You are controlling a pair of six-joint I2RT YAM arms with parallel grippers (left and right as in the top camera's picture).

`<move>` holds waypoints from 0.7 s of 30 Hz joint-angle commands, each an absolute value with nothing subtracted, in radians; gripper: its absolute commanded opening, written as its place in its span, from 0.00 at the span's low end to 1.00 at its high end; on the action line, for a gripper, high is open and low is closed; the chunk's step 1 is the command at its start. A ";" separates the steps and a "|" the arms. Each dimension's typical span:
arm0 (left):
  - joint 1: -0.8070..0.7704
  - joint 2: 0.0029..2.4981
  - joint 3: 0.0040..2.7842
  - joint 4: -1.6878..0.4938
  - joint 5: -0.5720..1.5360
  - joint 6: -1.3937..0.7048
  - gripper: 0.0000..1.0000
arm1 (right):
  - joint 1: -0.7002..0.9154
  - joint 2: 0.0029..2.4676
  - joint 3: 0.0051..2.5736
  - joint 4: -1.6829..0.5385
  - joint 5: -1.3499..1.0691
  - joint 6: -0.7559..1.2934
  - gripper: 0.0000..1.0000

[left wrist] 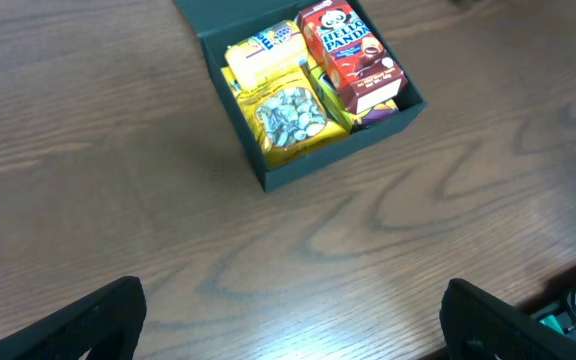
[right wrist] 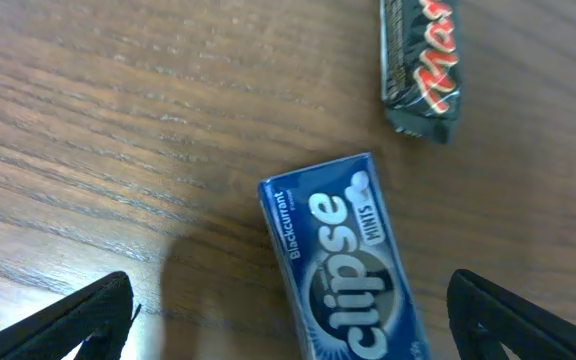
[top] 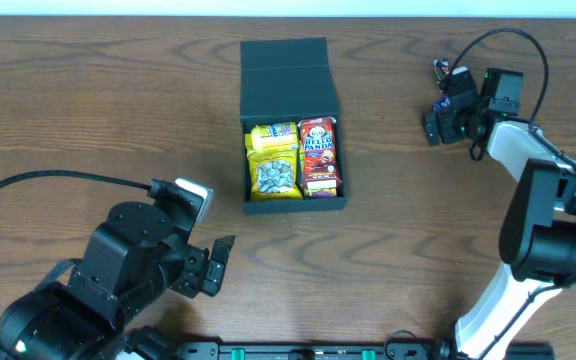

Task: Pack container
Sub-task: 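Grasp the blue Eclipse mints tin with the right gripper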

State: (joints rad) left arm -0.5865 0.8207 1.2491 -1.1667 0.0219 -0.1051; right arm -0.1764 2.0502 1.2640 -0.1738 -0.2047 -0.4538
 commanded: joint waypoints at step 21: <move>-0.589 0.818 1.261 -1.168 0.015 -0.112 0.95 | -0.184 2.127 1.295 -0.145 -0.199 -0.351 0.62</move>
